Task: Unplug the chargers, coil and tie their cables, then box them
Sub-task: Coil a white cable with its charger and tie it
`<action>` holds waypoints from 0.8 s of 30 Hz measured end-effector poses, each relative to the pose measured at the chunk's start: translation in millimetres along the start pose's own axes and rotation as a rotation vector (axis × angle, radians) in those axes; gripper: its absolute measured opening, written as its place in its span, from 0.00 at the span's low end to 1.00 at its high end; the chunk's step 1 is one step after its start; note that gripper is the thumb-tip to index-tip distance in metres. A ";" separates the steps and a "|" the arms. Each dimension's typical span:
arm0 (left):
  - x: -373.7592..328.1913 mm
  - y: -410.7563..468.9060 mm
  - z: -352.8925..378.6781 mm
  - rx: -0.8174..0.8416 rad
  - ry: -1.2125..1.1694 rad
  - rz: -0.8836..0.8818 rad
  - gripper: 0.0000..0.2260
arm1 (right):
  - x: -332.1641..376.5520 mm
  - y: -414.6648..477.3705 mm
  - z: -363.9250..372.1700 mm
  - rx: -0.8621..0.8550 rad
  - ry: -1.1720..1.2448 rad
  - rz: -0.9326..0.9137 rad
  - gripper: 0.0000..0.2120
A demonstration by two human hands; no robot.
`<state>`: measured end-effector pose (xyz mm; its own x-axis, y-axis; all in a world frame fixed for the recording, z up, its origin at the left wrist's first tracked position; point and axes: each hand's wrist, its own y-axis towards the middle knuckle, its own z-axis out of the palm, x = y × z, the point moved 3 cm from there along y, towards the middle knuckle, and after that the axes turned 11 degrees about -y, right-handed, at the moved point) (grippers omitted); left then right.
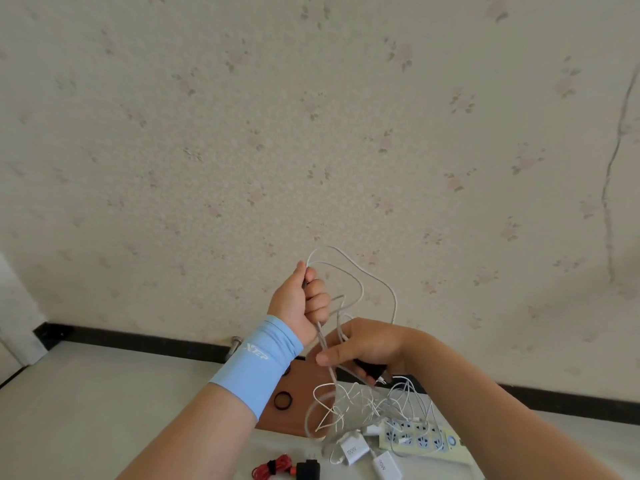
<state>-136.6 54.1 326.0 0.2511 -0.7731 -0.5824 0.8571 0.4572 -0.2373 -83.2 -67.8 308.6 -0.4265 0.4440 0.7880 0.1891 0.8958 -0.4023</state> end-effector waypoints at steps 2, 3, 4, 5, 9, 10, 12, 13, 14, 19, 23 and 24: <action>-7.8 0.8 -0.9 -0.008 -0.044 0.019 0.20 | 1.5 0.8 0.7 0.068 0.020 0.005 0.13; -12.8 1.1 -2.1 -0.017 -0.057 0.033 0.20 | 3.2 0.6 0.9 0.111 0.043 -0.008 0.10; -18.4 1.9 -4.6 -0.033 -0.067 0.051 0.20 | 4.7 -0.2 1.0 0.159 0.057 -0.026 0.06; -24.1 3.4 -7.5 -0.053 -0.079 0.070 0.20 | 5.4 -0.8 1.2 0.199 0.062 -0.042 0.03; -40.7 8.2 -21.8 -0.119 -0.098 0.151 0.19 | -0.9 3.3 -0.1 0.221 0.141 -0.074 0.08; -41.7 7.0 -24.0 -0.121 -0.062 0.162 0.18 | -3.0 4.5 -0.7 0.200 0.226 -0.071 0.09; -40.3 3.3 -27.8 -0.145 0.076 0.185 0.17 | -6.1 7.7 -3.4 0.150 0.430 -0.071 0.10; -38.2 1.6 -28.9 -0.178 0.161 0.203 0.17 | -7.0 8.8 -6.1 0.114 0.523 -0.078 0.09; -35.4 -0.6 -28.9 -0.225 0.242 0.225 0.18 | -7.5 9.7 -9.4 0.076 0.604 -0.085 0.08; -19.0 -12.6 -11.3 -0.208 0.474 0.345 0.09 | -5.2 10.3 -22.7 -0.068 0.942 -0.093 0.05; 2.3 -15.8 -4.3 0.151 0.864 0.137 0.08 | -4.5 10.7 -28.3 -0.116 1.149 -0.106 0.04; 4.1 -14.7 -6.9 0.168 1.003 0.126 0.10 | -5.4 10.5 -29.9 -0.123 1.188 -0.103 0.04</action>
<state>-151.3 47.3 321.7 -0.0822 0.0348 -0.9960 0.9219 0.3823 -0.0627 -52.5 -60.1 314.0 0.6263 0.0552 0.7776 0.3128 0.8959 -0.3155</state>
